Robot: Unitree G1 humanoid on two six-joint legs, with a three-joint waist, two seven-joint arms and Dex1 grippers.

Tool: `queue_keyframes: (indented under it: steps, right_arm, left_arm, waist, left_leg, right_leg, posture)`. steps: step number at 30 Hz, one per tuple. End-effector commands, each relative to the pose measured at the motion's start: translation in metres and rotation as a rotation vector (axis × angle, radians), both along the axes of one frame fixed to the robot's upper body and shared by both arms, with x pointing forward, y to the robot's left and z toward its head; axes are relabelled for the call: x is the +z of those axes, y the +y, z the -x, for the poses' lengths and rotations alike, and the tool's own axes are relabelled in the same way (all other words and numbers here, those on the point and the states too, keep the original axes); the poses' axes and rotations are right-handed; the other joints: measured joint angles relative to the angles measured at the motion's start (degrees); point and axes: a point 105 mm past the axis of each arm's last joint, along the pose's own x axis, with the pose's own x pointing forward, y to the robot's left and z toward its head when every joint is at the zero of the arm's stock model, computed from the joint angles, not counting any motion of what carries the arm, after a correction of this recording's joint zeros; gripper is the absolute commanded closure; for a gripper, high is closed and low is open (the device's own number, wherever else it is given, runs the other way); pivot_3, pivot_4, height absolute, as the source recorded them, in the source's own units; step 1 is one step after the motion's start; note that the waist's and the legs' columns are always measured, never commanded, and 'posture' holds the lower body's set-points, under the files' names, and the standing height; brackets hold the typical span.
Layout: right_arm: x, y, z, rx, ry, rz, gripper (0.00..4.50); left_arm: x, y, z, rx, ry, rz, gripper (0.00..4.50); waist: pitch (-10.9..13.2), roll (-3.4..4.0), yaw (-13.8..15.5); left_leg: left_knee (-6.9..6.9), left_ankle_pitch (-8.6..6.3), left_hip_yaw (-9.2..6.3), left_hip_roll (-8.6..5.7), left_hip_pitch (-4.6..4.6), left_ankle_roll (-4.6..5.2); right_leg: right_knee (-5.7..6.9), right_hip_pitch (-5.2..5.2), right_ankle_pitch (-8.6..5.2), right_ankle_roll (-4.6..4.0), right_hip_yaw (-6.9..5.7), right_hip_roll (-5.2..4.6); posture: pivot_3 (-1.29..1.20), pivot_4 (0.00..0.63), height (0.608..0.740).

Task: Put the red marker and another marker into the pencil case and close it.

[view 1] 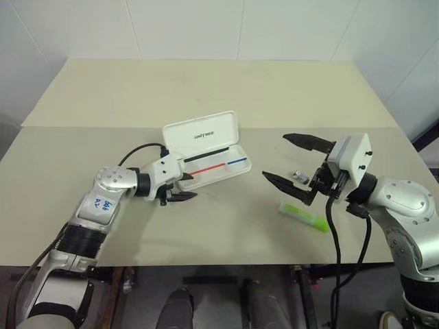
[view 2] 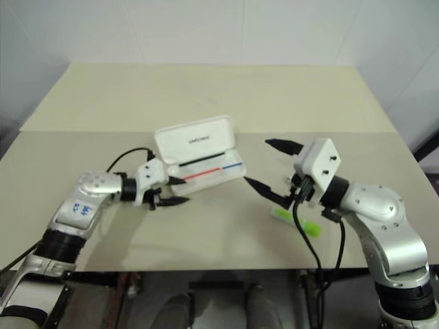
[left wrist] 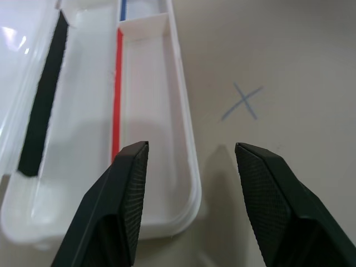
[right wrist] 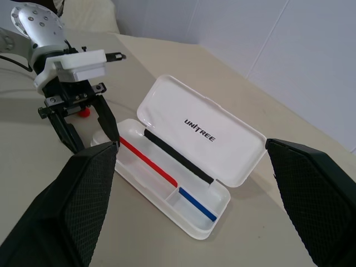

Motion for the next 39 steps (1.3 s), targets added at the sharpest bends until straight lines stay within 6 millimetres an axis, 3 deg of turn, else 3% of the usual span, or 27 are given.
queue_keyframes:
  steps: [1,6,12,16,24,28,39]
  right_arm:
    - [0.009,0.002,0.006,0.014,-0.039,-0.003,0.00]
    - [0.012,0.000,0.004,0.020,-0.040,0.016,0.00]
    - [0.012,0.000,0.003,0.025,-0.039,0.017,0.00]
    - [0.010,-0.002,0.002,0.021,-0.029,0.023,0.00]
    - [-0.003,-0.017,0.001,-0.003,0.036,0.050,0.00]
    - [-0.003,-0.019,0.003,-0.011,0.045,0.040,0.00]
    - [-0.004,-0.015,0.007,-0.019,0.046,0.026,0.00]
  left_arm:
    - [0.008,0.003,-0.007,-0.004,-0.078,-0.074,2.84]
    - [0.004,0.011,-0.014,0.009,-0.094,-0.160,4.48]
    - [0.004,0.007,-0.008,-0.030,-0.080,-0.148,4.48]
    - [0.015,-0.007,0.008,-0.129,-0.032,-0.069,4.48]
    - [0.019,-0.016,0.034,-0.260,0.008,-0.112,4.48]
    - [0.010,-0.013,0.044,-0.284,0.033,-0.156,4.48]
    - [-0.002,0.013,0.044,-0.208,0.067,-0.248,4.48]
  waist:
    - [0.0,0.00,-0.1]
    - [0.0,0.00,0.0]
    - [0.0,0.00,-0.2]
    - [0.0,0.00,-0.2]
    - [0.0,0.00,0.0]
    - [0.0,0.00,-0.1]
    - [0.0,0.00,-0.2]
  left_leg:
    - [0.00,0.00,0.00,0.00,0.00,0.00]
    - [-0.02,0.00,0.00,0.00,0.00,0.00]
    - [0.04,0.08,0.00,0.00,0.03,0.10]
    - [0.02,0.09,0.00,0.00,0.02,0.12]
    - [-0.07,0.03,0.00,0.00,-0.03,0.13]
    - [-0.06,0.02,0.00,0.00,-0.03,0.12]
    - [-0.02,0.03,0.00,0.00,0.00,0.12]
  right_leg:
    - [0.00,0.00,0.00,0.00,0.00,0.00]
    - [0.01,-0.01,0.01,0.03,0.00,0.00]
    - [0.03,0.02,-0.04,-0.08,0.01,0.00]
    - [0.04,0.01,-0.06,-0.11,0.01,0.00]
    - [0.05,-0.03,0.03,0.14,0.00,0.00]
    - [0.03,-0.03,-0.03,0.04,0.01,0.00]
    - [0.03,-0.02,-0.12,-0.12,0.01,0.00]
  posture:
    - [0.00,0.150,0.740]
    - [0.00,0.150,0.740]
    - [0.00,0.150,0.740]
    - [0.00,0.150,0.740]
    - [0.00,0.150,0.740]
    - [0.00,0.150,0.740]
    - [0.00,0.150,0.740]
